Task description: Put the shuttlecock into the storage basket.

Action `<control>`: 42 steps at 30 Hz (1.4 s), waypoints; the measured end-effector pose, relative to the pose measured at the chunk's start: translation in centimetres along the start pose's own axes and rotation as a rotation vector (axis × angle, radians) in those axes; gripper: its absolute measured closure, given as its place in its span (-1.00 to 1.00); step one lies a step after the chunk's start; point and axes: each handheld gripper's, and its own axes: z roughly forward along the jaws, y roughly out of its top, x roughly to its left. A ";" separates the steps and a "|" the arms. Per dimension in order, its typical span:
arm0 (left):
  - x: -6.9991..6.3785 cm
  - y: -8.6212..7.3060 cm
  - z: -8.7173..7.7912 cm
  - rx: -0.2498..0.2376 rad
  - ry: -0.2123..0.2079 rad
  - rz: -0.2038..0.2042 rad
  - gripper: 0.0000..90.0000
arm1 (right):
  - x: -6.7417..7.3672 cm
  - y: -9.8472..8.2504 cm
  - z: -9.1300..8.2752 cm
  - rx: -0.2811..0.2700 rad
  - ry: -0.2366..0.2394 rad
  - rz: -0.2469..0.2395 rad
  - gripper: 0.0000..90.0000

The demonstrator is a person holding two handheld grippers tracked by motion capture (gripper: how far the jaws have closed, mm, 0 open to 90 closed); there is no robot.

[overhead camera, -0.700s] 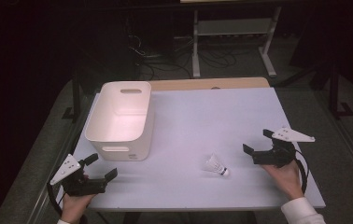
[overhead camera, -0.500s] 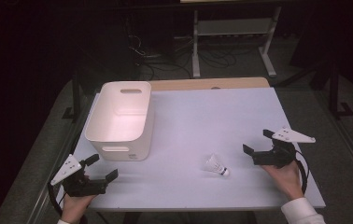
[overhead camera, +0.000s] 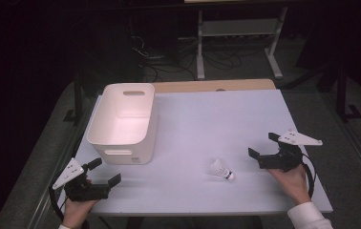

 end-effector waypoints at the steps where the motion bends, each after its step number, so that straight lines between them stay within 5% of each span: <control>1: 0.0 0.0 0.0 -0.001 -0.001 -0.003 -1.00 | 0.0 0.0 0.0 0.001 0.002 0.001 -1.00; 42: -0.3 0.0 0.1 0.005 -0.026 0.001 -1.00 | 1.7 0.6 0.7 0.041 0.088 -0.028 -1.00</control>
